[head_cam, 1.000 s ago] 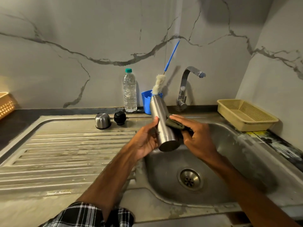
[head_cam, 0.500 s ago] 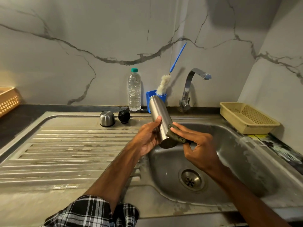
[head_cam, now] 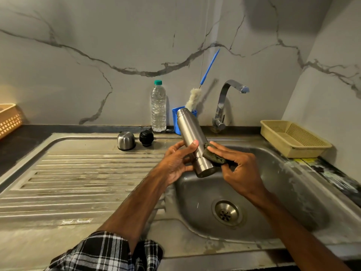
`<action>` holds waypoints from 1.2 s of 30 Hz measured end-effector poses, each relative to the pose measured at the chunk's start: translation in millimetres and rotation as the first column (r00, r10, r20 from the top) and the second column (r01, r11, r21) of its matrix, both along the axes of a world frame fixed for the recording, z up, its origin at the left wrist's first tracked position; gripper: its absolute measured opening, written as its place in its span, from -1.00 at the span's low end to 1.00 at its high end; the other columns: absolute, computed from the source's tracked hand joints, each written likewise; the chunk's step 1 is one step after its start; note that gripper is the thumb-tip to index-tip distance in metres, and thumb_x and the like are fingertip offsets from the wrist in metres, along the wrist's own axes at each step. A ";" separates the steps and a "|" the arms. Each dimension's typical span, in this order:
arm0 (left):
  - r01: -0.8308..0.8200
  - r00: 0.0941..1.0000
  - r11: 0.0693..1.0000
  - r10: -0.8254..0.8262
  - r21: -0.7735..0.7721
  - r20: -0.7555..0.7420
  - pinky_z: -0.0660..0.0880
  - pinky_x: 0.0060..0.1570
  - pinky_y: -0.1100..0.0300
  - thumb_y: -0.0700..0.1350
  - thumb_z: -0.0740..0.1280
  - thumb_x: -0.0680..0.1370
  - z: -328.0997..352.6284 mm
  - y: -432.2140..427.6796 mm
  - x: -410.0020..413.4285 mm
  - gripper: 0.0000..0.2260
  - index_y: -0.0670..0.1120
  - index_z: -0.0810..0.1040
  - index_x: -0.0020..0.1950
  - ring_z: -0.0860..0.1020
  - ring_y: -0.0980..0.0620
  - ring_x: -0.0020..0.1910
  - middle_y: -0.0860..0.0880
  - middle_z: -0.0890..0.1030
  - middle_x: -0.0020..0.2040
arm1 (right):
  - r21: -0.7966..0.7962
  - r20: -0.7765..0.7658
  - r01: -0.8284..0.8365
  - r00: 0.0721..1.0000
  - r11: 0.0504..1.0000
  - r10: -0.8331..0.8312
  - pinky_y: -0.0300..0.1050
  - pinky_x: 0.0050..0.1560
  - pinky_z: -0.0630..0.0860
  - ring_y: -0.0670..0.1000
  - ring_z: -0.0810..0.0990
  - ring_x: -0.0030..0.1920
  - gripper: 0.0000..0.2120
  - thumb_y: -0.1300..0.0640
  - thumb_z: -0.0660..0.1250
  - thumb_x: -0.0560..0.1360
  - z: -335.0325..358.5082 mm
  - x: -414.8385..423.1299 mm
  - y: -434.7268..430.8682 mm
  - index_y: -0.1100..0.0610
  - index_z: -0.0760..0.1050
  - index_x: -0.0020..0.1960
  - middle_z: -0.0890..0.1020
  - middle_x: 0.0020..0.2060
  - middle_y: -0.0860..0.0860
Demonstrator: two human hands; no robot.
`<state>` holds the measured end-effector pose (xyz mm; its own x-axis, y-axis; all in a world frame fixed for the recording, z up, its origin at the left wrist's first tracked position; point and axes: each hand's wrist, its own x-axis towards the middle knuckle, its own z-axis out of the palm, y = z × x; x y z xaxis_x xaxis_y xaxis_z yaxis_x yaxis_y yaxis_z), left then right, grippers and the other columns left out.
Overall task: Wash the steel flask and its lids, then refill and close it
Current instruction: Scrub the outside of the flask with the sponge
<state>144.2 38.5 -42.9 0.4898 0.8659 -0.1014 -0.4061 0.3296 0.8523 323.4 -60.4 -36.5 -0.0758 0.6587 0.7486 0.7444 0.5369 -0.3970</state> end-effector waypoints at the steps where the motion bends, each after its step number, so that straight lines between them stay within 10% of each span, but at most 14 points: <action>1: 0.005 1.000 1.000 -0.005 0.015 -0.004 0.63 -0.05 -0.19 -0.09 0.64 0.35 -0.5 0.8 -1.5 -0.21 -0.22 0.37 0.49 0.68 -0.18 0.10 -0.24 0.65 0.18 | 0.002 0.013 -0.034 0.999 0.999 0.034 0.00 0.36 0.48 -0.08 0.53 0.34 -0.35 0.56 0.34 0.29 -0.8 -1.3 -1.3 0.11 0.60 0.29 0.59 0.30 0.02; 6: 0.089 0.996 0.995 -0.089 0.033 -0.012 0.66 -0.05 -0.07 -0.09 0.43 0.57 0.1 -0.9 -6.0 -0.60 -0.19 0.51 0.36 0.69 -0.12 0.06 -0.21 0.67 0.12 | 0.039 0.019 -0.052 0.999 0.998 0.051 -0.04 0.37 0.47 -0.06 0.54 0.35 -0.38 0.57 0.34 0.29 -2.8 -1.5 2.4 0.17 0.60 0.28 0.59 0.30 0.03; 36: 0.425 0.902 0.893 -0.405 0.146 -0.148 0.63 0.00 0.06 0.01 0.41 0.54 -2.5 -28.1 10.4 -0.61 -0.05 0.56 0.36 0.65 -0.01 0.10 -0.09 0.65 0.15 | -0.054 -0.199 0.138 0.969 0.989 -0.146 -0.04 0.44 0.40 -0.15 0.43 0.42 -0.37 0.53 0.26 0.42 4.3 33.6 17.2 0.05 0.51 0.38 0.52 0.38 -0.05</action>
